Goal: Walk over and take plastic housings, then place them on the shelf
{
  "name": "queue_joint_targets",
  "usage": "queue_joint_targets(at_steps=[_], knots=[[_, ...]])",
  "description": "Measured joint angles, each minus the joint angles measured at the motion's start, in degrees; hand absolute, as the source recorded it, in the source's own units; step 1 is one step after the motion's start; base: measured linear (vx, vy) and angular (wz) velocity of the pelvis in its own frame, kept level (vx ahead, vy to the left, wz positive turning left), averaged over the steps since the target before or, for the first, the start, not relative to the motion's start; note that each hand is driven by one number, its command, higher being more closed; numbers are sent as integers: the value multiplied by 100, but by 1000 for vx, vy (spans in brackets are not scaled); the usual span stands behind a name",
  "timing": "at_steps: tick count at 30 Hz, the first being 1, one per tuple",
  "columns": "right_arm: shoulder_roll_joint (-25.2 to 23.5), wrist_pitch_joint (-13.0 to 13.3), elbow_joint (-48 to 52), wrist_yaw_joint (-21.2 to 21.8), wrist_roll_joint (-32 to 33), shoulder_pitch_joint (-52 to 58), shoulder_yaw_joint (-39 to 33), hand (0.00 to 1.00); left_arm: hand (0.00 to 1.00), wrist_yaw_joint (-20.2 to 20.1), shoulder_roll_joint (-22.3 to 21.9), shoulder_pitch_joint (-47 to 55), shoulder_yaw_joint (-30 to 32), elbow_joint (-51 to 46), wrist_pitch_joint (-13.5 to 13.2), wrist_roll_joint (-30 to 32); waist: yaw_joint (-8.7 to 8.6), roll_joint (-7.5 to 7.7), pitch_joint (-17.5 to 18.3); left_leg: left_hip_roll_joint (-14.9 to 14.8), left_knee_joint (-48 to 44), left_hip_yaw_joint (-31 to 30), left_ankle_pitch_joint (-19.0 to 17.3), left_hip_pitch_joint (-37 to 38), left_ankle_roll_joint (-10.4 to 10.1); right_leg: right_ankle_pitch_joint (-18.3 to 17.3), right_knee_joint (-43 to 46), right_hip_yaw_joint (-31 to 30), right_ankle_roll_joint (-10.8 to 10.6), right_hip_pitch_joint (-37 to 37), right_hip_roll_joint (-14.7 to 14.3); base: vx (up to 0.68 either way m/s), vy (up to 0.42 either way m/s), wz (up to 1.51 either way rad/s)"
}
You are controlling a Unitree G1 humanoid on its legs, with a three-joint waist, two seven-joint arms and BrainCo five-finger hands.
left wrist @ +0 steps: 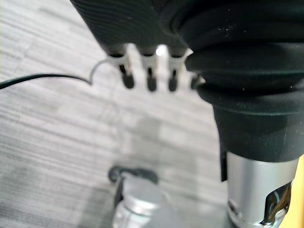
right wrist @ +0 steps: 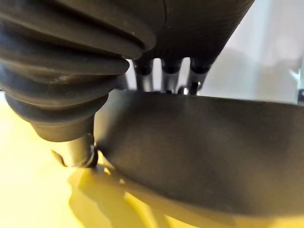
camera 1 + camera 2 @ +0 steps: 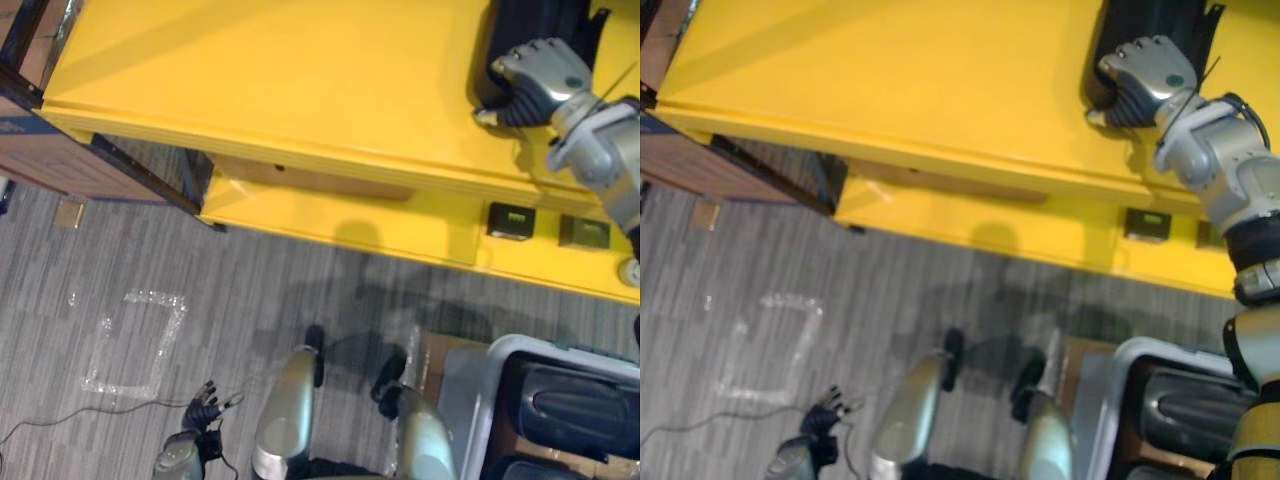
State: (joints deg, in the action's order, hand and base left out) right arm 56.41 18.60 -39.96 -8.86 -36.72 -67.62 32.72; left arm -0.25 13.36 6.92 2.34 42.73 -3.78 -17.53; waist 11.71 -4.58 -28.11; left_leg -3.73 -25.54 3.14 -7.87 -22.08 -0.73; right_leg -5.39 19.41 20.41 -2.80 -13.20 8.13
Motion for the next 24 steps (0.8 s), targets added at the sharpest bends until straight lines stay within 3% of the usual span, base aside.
queue_joint_targets(at_steps=[6, 16, 24], knots=[[1, -58, -110, 71, 133, 53, -53, 0, 0, 1, 18, 16, 0, 3, -84, 0, 5, 82, 40, 7, 119, 24, 48, 68, -27, 1, -60, 5, 3, 40, 15, 0, 0, 0], [1, -325, -223, 784, 677, 123, -233, 0, 0, 6, 23, 30, -2, 0, -108, -6, 8, 97, 45, 8, 129, 43, 48, 105, -28, 1, -65, -3, 3, 64, 22, 0, 0, 0], [-1, -393, -444, 1181, 937, 234, -232, 0, 0, 7, 176, 64, -13, 0, -106, -7, 19, 273, 137, 40, 212, 71, 62, 149, -24, -3, -66, -9, 8, 64, 56, 0, 0, 0]])
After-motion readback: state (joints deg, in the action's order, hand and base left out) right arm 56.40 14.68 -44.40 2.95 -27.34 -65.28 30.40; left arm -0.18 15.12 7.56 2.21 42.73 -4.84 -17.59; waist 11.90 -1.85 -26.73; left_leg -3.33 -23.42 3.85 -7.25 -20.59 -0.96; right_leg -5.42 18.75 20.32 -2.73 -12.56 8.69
